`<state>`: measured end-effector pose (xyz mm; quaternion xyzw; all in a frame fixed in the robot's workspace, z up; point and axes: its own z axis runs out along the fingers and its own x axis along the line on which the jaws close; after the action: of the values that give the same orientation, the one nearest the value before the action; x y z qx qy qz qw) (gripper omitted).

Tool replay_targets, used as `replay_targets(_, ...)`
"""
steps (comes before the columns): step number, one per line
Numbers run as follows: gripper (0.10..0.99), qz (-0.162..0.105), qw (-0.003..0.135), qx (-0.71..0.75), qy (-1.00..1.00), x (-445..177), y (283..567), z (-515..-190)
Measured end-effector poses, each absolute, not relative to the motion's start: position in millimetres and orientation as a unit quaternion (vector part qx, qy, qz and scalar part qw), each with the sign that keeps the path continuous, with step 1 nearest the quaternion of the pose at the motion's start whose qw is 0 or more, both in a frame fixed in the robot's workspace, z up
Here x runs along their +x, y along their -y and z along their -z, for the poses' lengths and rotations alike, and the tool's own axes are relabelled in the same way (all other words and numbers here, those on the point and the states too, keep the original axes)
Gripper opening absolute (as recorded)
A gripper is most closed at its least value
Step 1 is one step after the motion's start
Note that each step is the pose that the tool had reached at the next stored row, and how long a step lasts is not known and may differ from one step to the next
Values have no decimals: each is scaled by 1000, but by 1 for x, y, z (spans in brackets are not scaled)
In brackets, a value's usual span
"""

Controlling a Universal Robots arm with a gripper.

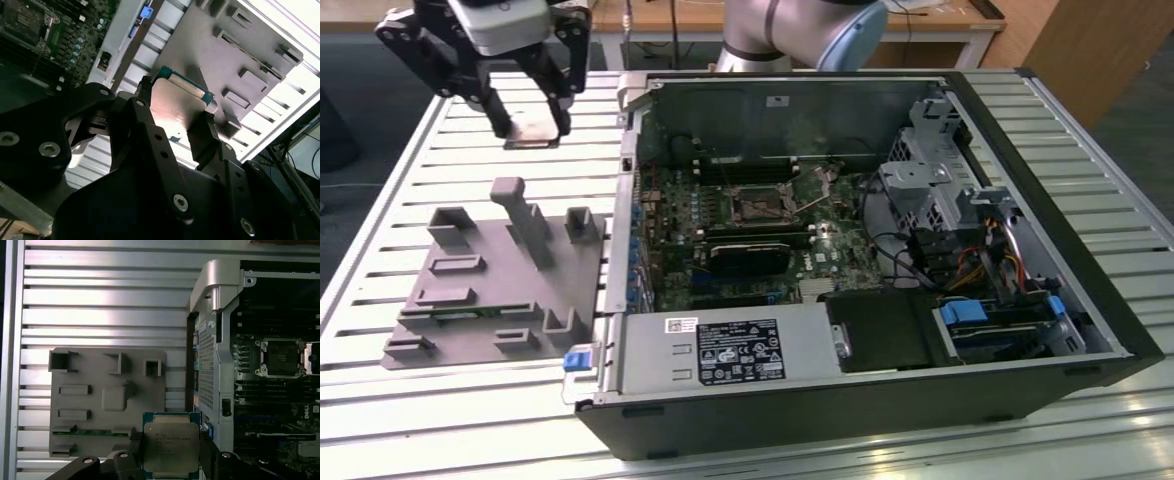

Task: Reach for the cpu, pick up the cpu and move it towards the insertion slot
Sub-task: 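Pick up the cpu and move it towards the insertion slot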

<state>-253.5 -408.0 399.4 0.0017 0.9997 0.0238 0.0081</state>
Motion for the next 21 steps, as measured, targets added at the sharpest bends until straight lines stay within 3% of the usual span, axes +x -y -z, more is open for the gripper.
replay_targets(21, 541, -24, 8, 2, -1000, -160, 405, -399)
